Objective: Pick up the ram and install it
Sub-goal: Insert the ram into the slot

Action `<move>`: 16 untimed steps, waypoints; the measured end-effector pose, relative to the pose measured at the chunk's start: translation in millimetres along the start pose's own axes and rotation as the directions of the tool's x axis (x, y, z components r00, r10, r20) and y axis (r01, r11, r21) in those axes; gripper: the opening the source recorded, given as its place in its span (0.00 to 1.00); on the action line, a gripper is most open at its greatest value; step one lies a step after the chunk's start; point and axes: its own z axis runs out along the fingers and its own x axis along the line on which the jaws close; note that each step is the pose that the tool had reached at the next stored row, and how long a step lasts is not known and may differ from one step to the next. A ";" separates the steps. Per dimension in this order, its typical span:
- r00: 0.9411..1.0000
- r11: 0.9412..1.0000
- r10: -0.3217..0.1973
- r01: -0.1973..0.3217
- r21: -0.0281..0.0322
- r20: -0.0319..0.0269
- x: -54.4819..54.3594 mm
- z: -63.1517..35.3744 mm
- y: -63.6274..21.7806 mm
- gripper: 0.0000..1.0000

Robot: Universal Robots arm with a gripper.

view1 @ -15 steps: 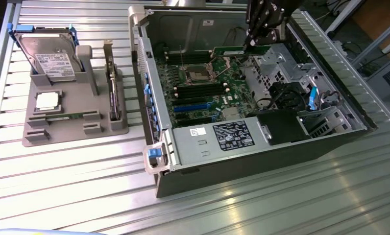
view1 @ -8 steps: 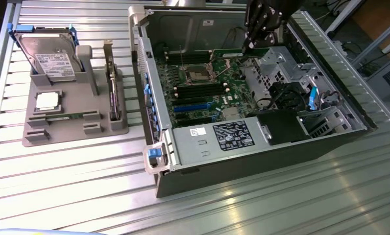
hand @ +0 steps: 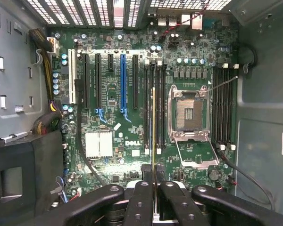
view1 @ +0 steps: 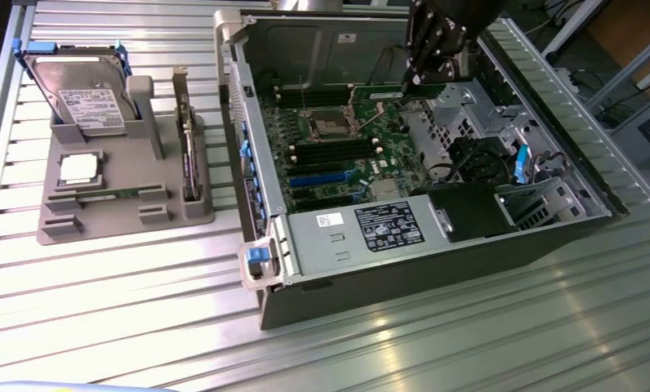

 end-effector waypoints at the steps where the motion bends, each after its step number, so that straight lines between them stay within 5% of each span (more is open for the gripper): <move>1: 1.000 1.000 0.000 0.000 0.000 0.000 0.1 0.7 0.0 0.12; 16: 1.000 1.000 0.000 0.000 0.000 0.000 1.6 14.8 0.0 0.12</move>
